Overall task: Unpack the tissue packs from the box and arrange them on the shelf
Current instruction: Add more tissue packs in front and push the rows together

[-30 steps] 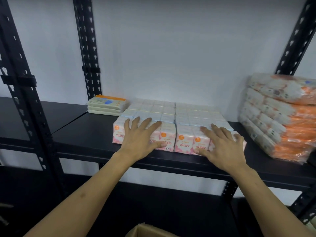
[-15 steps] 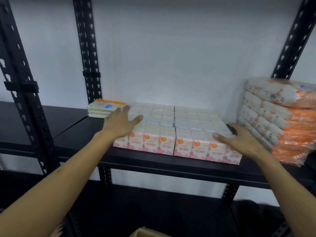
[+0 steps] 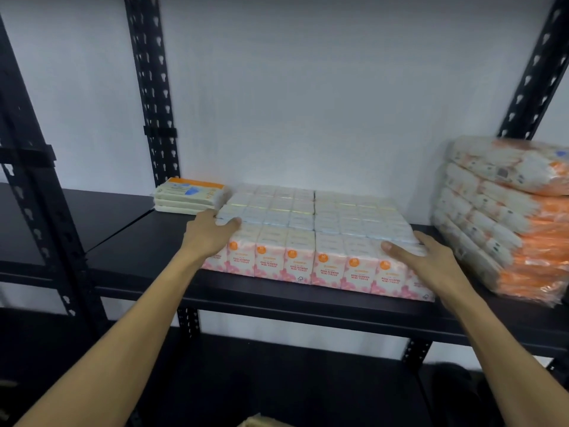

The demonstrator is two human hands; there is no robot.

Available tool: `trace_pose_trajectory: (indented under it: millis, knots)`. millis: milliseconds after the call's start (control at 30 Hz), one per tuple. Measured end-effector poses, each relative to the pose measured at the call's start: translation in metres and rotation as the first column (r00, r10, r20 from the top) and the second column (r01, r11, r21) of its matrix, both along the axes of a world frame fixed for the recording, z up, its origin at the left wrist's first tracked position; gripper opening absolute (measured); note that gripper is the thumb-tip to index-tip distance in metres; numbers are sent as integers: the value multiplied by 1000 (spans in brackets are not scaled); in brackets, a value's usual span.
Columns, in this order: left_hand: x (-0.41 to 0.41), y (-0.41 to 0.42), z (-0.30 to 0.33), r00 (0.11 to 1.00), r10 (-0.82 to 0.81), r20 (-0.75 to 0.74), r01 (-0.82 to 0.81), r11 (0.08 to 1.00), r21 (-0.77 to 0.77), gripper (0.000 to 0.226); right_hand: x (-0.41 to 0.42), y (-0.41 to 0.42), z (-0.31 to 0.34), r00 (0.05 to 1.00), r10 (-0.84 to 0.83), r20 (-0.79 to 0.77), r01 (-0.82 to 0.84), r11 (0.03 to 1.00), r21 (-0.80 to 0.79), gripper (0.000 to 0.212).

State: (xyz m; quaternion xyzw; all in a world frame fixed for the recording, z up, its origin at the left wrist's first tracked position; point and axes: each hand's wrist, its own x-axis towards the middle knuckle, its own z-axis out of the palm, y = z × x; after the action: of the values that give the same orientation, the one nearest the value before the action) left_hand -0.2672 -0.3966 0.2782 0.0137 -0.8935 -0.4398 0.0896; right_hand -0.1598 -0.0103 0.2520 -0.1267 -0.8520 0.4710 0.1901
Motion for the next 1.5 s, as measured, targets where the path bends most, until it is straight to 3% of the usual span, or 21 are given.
trace_pose_trajectory:
  millis: [67, 167, 233, 333, 400, 467, 533, 667, 1033, 1200, 1300, 1400, 1500]
  knots:
    - [2, 1, 1, 1000, -9, 0, 9, 1000, -26, 66, 1, -1, 1, 1000, 0, 8, 0, 1000, 19, 97]
    - [4, 4, 3, 1000, -18, 3, 18, 991, -132, 63, 7, -8, 11, 999, 8, 49, -14, 991, 135, 77]
    - [6, 4, 5, 1000, -1, -27, -8, 944, -331, 62, 10, -11, 19, 999, 0, 52, -15, 957, 291, 66]
    - [11, 8, 9, 982, -23, -186, -94, 799, -595, 65, 12, -13, 22, 999, -39, 29, 24, 915, 403, 77]
    - [18, 20, 9, 971, -116, -210, -43, 777, -628, 68, 11, -18, 18, 993, -101, 53, 52, 814, 578, 93]
    - [26, 36, 4, 961, -220, -169, 63, 767, -639, 71, 10, -34, 18, 993, -111, 43, 43, 672, 739, 94]
    - [29, 48, -5, 953, -278, -124, 133, 748, -651, 71, 7, -53, 17, 994, -54, 96, -43, 614, 788, 88]
    - [26, 54, -18, 951, -263, -164, 78, 715, -695, 67, -2, -68, 5, 992, -52, 113, -70, 519, 852, 77]
    - [29, 55, -12, 957, -270, -103, 113, 680, -724, 63, 2, -68, 17, 973, -24, 230, -175, 576, 799, 76]
    - [43, 63, 17, 975, -220, 22, 143, 555, -820, 64, 11, -76, 36, 934, -101, 343, -238, 541, 806, 80]
    - [54, 77, 44, 974, -224, 8, 123, 504, -855, 66, 25, -83, 45, 960, -106, 259, -148, 592, 792, 79]
    - [78, 98, 58, 928, -359, -98, 140, 580, -803, 64, 63, -85, 46, 991, -78, 108, -22, 705, 709, 70]
    - [114, 125, 61, 831, -532, -164, 282, 656, -700, 57, 118, -74, 35, 993, -101, -57, 114, 769, 629, 63]
